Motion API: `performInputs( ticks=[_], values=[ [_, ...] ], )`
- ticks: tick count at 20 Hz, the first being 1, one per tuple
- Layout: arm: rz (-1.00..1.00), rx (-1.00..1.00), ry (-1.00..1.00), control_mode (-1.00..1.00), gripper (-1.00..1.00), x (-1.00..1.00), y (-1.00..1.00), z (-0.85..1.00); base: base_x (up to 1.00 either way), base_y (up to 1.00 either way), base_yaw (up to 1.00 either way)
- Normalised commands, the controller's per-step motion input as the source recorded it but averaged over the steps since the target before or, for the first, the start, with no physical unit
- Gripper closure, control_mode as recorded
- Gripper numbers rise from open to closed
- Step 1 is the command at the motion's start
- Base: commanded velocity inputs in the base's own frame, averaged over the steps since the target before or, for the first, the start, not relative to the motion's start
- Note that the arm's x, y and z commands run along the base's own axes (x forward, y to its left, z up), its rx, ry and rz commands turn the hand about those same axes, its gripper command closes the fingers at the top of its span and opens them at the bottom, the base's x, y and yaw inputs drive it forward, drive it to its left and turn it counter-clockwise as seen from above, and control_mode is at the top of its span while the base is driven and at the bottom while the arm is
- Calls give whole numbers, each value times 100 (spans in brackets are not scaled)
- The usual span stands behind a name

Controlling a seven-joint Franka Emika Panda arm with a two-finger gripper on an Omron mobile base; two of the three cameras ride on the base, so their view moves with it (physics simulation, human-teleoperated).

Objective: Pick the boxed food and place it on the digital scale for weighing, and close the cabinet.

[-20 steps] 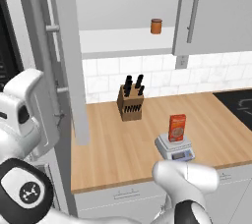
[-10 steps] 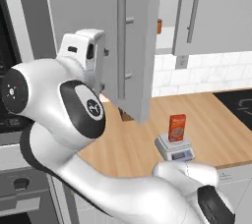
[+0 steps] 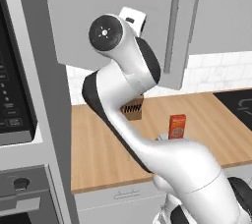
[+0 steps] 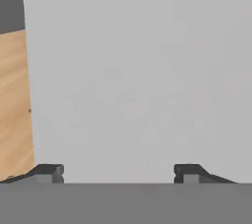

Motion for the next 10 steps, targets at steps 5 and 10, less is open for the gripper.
performInputs(
  ticks=[5, 10],
  values=[
    [13, 24, -2, -100, -100, 100, -93, 0, 0, 0, 0],
    [15, 22, -5, -100, -100, 100, -71, 0, 0, 0, 0]
  ],
)
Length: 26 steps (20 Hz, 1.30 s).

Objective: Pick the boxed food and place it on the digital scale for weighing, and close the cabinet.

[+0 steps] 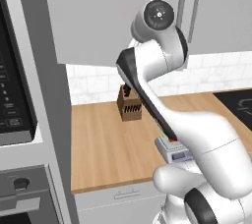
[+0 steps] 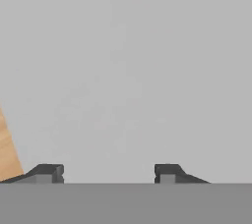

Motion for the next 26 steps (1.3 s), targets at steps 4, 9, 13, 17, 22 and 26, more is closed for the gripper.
performInputs(
  ticks=[4, 9, 13, 17, 22, 26],
  values=[
    [15, 17, -18, -100, -100, 100, -38, -3, 0, 0, 0],
    [12, 6, -26, -100, -100, 100, -4, -22, 0, 0, 0],
    [3, 1, -5, -100, -100, 100, 3, -10, 0, 0, 0],
    [0, 0, 1, -100, -100, 100, 5, -4, 0, 0, 0],
    [0, 0, 0, -100, -100, 78, 0, 2, 0, 0, 0],
    [0, 0, 1, -100, -100, 83, 0, -1, 0, 0, 0]
  ],
)
